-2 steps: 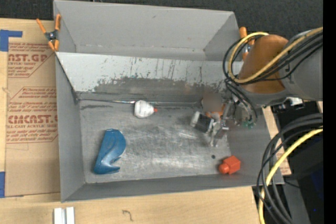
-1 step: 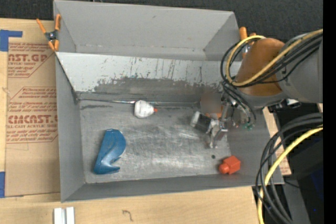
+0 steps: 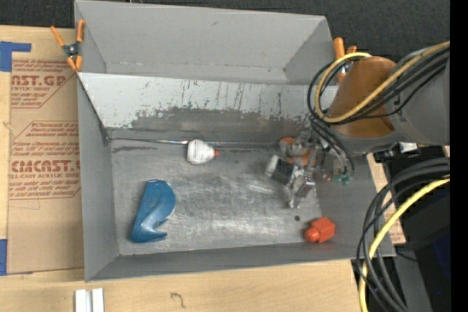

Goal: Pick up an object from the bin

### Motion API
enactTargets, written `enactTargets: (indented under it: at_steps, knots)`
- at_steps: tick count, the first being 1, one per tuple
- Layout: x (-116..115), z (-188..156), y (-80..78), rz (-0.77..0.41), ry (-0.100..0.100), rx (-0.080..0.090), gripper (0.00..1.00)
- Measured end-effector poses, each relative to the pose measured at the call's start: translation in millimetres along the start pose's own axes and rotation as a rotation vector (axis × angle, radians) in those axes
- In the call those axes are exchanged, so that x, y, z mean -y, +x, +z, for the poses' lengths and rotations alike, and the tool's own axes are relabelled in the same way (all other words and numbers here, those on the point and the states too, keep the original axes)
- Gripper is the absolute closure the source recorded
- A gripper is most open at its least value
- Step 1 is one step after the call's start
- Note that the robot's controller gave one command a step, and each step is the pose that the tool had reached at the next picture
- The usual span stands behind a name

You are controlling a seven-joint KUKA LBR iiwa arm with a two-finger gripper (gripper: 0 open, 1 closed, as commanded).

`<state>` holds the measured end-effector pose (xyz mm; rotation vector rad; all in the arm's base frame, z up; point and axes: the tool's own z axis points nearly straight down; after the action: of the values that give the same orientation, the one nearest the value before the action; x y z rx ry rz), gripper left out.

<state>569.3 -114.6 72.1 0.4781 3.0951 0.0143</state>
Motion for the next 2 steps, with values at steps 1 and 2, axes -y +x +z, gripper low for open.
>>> enactTargets:
  at_steps: [1,2]
  knots:
    - [14.3,-3.7,-12.2,-0.322,0.007,0.001,1.00]
    - [14.2,-3.6,-12.1,-0.322,0.007,0.001,1.00]
